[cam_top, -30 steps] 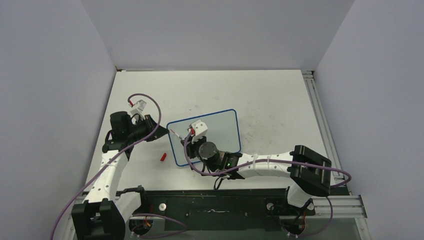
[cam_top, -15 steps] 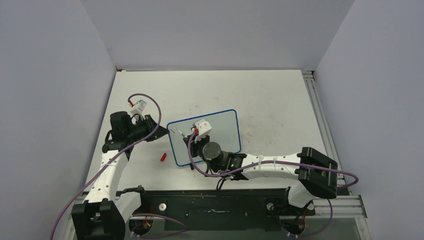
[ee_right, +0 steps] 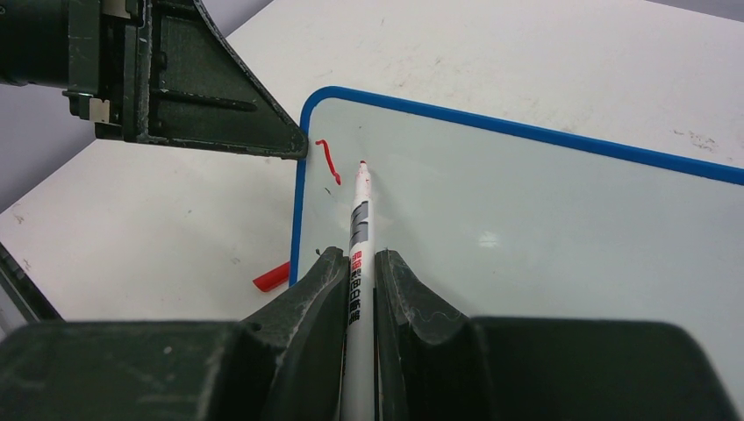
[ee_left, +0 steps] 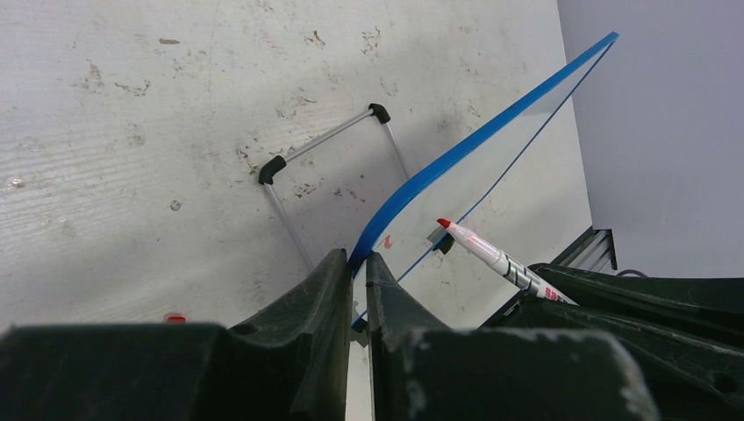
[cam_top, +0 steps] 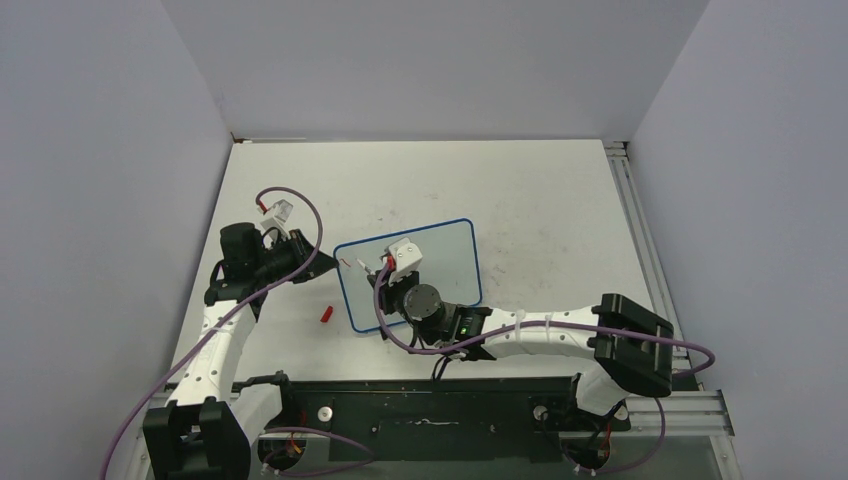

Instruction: Write a sentence on the whiteboard

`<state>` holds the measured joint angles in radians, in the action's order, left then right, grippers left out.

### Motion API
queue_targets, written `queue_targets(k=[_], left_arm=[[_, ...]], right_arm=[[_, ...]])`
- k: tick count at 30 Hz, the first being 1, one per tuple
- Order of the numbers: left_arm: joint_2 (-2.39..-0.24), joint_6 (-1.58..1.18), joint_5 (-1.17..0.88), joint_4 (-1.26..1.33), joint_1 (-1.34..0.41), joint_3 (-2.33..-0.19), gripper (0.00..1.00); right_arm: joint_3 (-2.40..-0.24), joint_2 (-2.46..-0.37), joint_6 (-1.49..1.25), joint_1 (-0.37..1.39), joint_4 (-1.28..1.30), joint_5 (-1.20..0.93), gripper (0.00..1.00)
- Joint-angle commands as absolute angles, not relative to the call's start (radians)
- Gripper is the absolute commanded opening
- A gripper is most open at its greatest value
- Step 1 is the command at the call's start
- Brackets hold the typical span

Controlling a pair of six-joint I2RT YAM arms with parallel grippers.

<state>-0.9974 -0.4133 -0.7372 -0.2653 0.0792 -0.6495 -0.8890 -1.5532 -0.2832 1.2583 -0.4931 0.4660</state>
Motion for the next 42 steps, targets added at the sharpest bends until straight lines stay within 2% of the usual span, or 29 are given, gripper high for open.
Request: queue_targets(k=[1, 42], left_arm=[[-0.997, -0.411, -0.769, -0.231, 0.069, -0.674, 0.09], [-0.998, -0.411, -0.774, -0.229, 0.068, -0.676, 0.08]], right_arm=[[-0.927, -1.569, -0.270, 1.262, -0.557, 0.489, 0.05], [-0.904, -1.611, -0.302, 1.264, -0.550, 0.465, 0.05]])
